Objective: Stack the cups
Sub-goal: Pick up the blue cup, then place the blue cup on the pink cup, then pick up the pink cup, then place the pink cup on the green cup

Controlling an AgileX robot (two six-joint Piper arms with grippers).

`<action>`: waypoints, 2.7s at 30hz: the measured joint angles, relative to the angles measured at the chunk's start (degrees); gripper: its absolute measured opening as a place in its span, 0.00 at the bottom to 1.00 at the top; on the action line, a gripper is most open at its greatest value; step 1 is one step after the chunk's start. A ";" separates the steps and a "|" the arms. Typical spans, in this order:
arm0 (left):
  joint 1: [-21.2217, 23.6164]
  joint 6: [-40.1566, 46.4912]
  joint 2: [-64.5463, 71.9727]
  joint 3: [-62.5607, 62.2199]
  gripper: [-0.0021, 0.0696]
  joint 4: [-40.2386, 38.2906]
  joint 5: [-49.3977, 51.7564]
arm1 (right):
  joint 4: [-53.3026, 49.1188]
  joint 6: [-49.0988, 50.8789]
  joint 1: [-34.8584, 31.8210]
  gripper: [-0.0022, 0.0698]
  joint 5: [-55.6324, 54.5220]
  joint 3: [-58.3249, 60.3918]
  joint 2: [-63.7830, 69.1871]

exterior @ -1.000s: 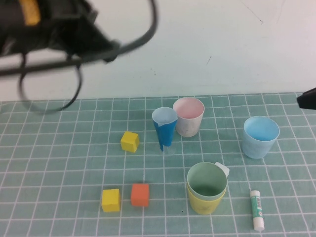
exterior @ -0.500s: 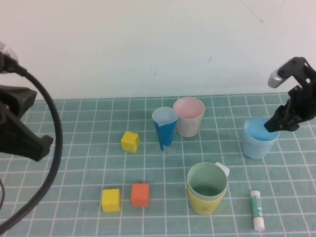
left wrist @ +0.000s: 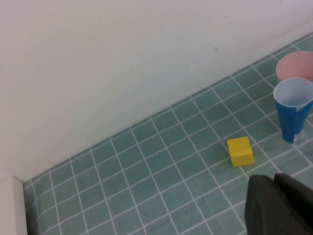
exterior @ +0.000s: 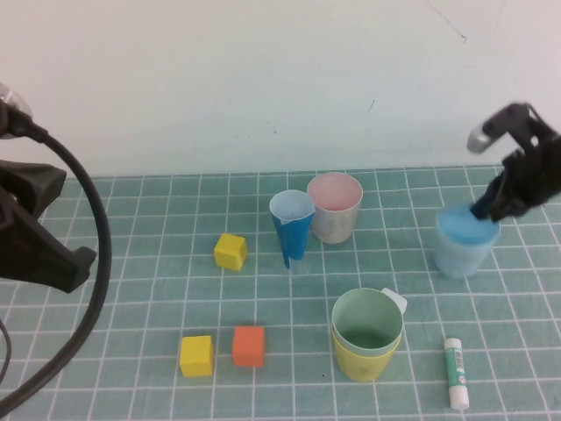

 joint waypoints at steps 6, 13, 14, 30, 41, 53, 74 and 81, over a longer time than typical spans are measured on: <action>0.00 -1.34 0.00 0.00 0.03 -0.11 0.38 | 0.00 0.10 4.13 0.06 3.12 -14.40 0.09; 0.00 -2.51 0.00 0.00 0.03 0.26 -2.11 | -0.13 4.36 13.66 0.06 3.78 -30.26 2.94; 0.00 -2.61 0.00 0.00 0.03 0.29 -2.11 | -0.13 4.79 14.09 0.05 4.10 -31.39 3.60; 0.00 -2.75 0.00 0.00 0.03 0.71 -2.34 | -5.56 8.58 15.23 0.05 7.37 -33.74 12.55; 0.00 -2.54 0.00 0.00 0.03 1.82 -2.34 | -2.76 9.21 15.23 0.55 6.00 -33.78 14.90; 0.00 -2.32 0.00 0.00 0.03 1.97 -1.10 | 1.64 10.77 15.23 0.61 4.46 -34.10 18.60; 0.00 -2.32 0.00 0.00 0.03 1.62 1.25 | -6.06 15.73 15.13 0.10 14.04 -41.80 14.71; 0.00 -1.69 0.00 0.00 0.03 -3.38 1.35 | -9.64 19.28 15.16 0.10 25.34 -40.32 -1.45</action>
